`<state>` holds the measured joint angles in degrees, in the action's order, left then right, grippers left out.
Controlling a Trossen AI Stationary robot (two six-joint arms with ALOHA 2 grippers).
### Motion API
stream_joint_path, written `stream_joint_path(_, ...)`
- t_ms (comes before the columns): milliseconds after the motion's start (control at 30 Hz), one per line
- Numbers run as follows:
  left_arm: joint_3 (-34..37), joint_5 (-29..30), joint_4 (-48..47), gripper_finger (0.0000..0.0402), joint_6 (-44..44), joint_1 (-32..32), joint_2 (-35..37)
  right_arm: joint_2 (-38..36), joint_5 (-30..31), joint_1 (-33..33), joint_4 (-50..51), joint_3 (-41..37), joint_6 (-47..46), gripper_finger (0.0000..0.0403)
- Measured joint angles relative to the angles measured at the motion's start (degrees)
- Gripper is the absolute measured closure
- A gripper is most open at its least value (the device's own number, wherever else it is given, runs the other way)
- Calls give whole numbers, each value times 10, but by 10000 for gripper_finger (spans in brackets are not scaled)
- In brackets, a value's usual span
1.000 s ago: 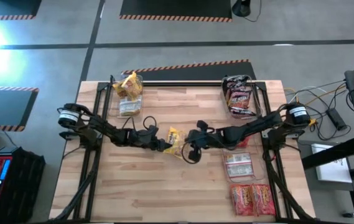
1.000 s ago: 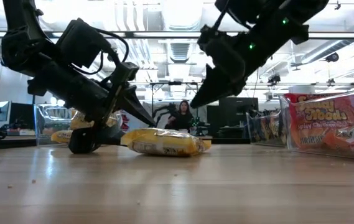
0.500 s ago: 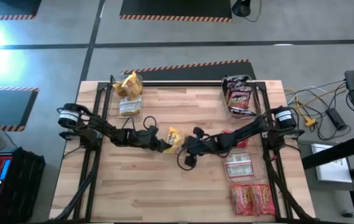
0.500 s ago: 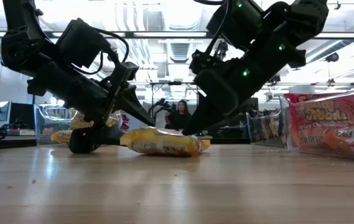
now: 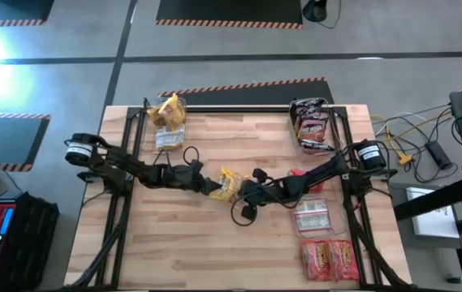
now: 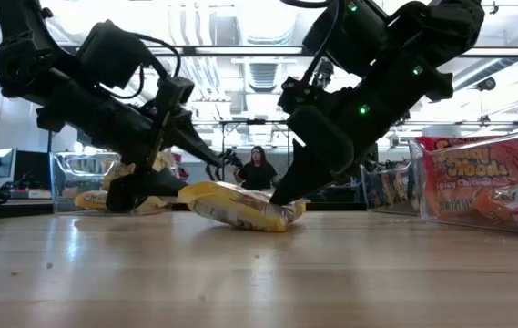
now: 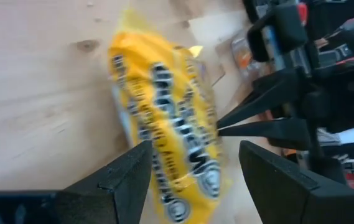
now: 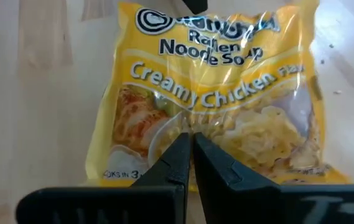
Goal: Sort Maruchan noodles
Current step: Put the yellow noodle pack into the top left transparent bin
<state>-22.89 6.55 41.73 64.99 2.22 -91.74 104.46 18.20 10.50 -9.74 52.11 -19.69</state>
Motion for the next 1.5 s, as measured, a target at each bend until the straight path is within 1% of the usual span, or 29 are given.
stream_joint_path(200, 1, 2, -28, 177, 18, 0, -14, 3, -1, 6, 11, -2, -13, 385)
stream_joint_path(400, -1, 7, 4, 177, 28, 0, -38, 5, -2, 7, 13, -9, -29, 385)
stream_joint_path(633, -27, 6, 22, 177, 29, 0, -67, 6, -2, 8, 13, -10, -29, 385)
stream_joint_path(900, -48, -3, 43, 177, 2, 0, -71, 7, -4, 8, 12, -13, -27, 386)
stream_joint_path(1267, -74, -14, 39, 177, -35, 0, -90, 7, -2, 8, 2, -15, -26, 385)
stream_joint_path(1500, -102, -57, 39, 178, -56, -1, -122, 7, -2, 7, 0, -15, -22, 385)
